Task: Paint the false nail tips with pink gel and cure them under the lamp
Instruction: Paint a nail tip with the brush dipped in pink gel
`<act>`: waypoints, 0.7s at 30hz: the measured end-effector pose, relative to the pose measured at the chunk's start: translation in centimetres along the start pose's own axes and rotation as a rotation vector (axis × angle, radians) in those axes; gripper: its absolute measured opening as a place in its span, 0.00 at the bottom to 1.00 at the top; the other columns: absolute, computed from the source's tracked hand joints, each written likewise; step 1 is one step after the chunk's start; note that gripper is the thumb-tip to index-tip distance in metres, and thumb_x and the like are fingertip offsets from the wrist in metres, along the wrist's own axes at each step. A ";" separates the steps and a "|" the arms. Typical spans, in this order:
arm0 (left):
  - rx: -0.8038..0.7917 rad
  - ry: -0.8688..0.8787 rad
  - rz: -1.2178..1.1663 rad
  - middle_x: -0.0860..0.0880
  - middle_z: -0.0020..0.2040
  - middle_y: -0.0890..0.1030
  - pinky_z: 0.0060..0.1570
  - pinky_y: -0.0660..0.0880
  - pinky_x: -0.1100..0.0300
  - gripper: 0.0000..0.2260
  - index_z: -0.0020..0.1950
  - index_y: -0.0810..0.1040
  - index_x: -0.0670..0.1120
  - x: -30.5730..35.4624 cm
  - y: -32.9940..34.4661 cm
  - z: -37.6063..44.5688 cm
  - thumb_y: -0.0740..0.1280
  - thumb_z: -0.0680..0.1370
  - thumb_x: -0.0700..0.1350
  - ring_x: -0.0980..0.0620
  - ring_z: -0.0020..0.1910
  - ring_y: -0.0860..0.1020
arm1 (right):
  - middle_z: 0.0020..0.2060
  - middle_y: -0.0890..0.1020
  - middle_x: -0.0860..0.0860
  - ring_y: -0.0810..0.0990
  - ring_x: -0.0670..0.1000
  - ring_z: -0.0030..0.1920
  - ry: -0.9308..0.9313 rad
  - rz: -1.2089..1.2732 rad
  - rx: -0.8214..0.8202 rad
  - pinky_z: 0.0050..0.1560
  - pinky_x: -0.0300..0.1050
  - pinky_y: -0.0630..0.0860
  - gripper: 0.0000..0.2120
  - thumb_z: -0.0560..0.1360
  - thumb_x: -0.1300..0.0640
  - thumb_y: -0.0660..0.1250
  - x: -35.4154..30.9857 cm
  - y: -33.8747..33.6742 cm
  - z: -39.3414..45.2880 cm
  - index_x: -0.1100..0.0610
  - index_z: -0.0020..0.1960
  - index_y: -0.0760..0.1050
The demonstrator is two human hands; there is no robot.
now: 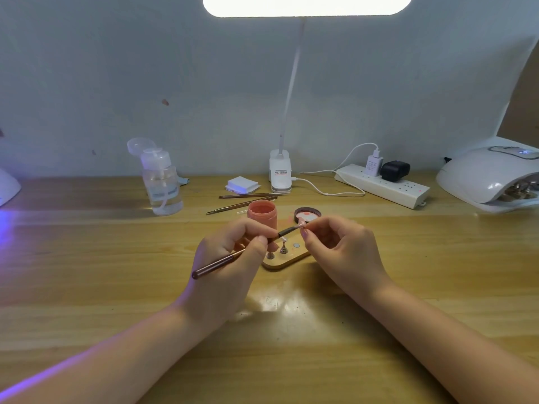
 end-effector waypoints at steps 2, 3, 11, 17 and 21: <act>0.005 0.017 -0.005 0.48 0.41 0.84 0.43 0.76 0.67 0.08 0.46 0.82 0.45 0.2 0.0 -0.1 0.63 0.74 0.40 0.52 0.43 0.82 | 0.35 0.83 0.47 0.80 0.44 0.36 0.006 0.004 -0.001 0.40 0.43 0.79 0.02 0.73 0.61 0.72 0.0 0.0 0.0 0.58 0.46 0.82; -0.005 0.028 0.005 0.48 0.42 0.84 0.43 0.76 0.66 0.08 0.47 0.82 0.46 0.3 0.1 -0.1 0.63 0.75 0.40 0.52 0.44 0.82 | 0.35 0.83 0.47 0.80 0.44 0.36 0.009 0.006 -0.001 0.40 0.43 0.79 0.03 0.73 0.61 0.72 0.0 0.0 0.0 0.58 0.46 0.82; 0.088 0.000 0.042 0.52 0.41 0.84 0.43 0.75 0.69 0.07 0.46 0.80 0.45 -0.6 -0.9 0.2 0.62 0.77 0.41 0.58 0.43 0.82 | 0.36 0.83 0.51 0.82 0.48 0.38 0.107 0.069 0.001 0.44 0.49 0.80 0.04 0.74 0.61 0.71 0.6 -0.2 0.0 0.58 0.48 0.82; 0.142 -0.170 -0.051 0.56 0.42 0.85 0.44 0.78 0.65 0.08 0.51 0.79 0.46 -2.6 -0.9 0.5 0.61 0.81 0.38 0.61 0.43 0.82 | 0.34 0.82 0.51 0.80 0.50 0.35 0.195 0.095 -0.080 0.40 0.52 0.80 0.01 0.73 0.58 0.71 1.1 0.5 0.5 0.53 0.43 0.81; 0.116 -0.260 -0.097 0.56 0.44 0.84 0.55 0.79 0.48 0.08 0.52 0.80 0.48 -3.4 -0.5 0.4 0.61 0.82 0.40 0.60 0.47 0.81 | 0.28 0.78 0.51 0.71 0.43 0.27 0.178 0.038 -0.124 0.31 0.39 0.67 0.02 0.72 0.56 0.72 1.3 1.1 0.6 0.54 0.40 0.82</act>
Point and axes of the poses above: each hand's wrist, its own z-axis towards the middle knuckle, its own y-axis out of the palm, x = y × z, the point moved 7 cm from there along z, towards the middle knuckle
